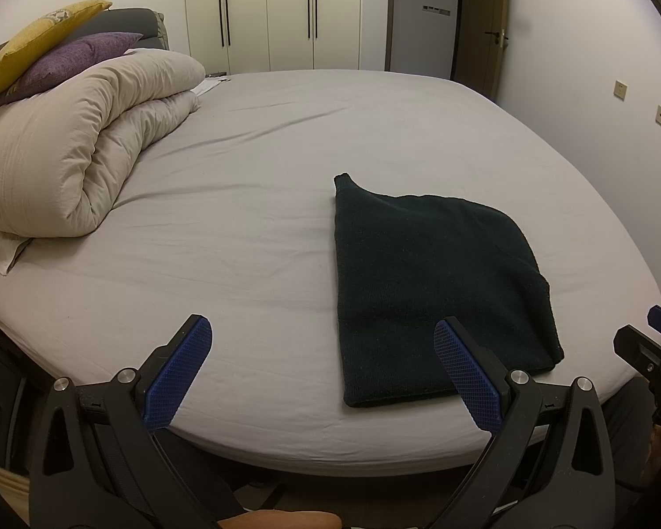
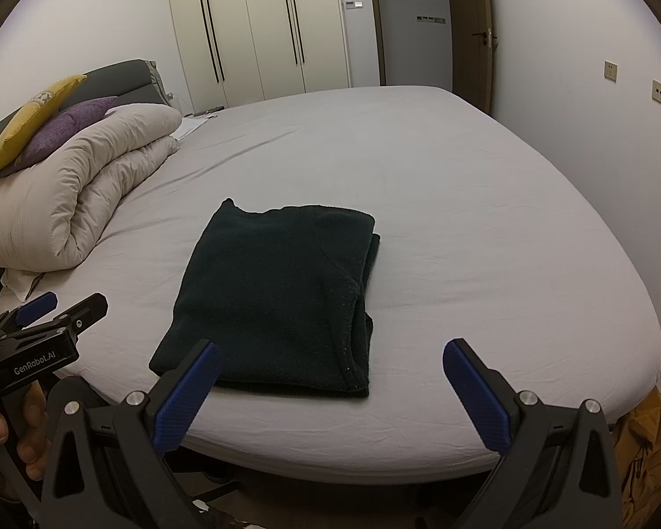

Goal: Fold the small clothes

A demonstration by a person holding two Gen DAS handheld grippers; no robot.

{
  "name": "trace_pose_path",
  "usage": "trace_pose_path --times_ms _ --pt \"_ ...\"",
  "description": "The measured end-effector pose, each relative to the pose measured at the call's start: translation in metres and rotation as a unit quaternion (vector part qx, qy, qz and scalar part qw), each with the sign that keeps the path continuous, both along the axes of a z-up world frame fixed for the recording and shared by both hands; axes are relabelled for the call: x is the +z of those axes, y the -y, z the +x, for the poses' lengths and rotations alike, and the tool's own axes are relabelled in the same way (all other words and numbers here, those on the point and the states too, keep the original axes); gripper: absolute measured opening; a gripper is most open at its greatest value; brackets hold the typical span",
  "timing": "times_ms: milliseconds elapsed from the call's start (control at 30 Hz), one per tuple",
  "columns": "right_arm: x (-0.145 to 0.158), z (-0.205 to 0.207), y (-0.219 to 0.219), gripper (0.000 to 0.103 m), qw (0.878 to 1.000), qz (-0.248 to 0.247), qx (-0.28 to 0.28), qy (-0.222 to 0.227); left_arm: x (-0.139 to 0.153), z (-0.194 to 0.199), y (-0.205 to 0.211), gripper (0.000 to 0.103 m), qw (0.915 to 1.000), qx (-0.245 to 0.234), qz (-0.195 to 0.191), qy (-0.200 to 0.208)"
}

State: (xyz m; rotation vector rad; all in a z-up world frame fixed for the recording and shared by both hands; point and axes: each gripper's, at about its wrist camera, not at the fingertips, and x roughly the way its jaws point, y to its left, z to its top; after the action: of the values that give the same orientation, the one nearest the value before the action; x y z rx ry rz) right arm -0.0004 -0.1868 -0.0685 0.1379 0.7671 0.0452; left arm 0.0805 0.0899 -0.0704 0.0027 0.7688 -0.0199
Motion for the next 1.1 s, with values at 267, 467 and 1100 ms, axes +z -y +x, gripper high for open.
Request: trace_pose_path --times_ms 267,467,1100 --pt "-0.0001 0.0 -0.0001 0.103 1.0 0.0 0.0 0.0 -0.0003 0.0001 0.0003 0.103 1.0 0.0 0.0 0.0" --pt "0.0002 0.0005 0.0001 0.103 1.0 0.0 0.0 0.0 -0.0003 0.0 0.0001 0.103 1.0 0.0 0.0 0.0" --pt "0.0004 0.0005 -0.0002 0.103 1.0 0.001 0.0 -0.001 -0.0048 -0.0005 0.0011 0.103 1.0 -0.002 -0.001 -0.004"
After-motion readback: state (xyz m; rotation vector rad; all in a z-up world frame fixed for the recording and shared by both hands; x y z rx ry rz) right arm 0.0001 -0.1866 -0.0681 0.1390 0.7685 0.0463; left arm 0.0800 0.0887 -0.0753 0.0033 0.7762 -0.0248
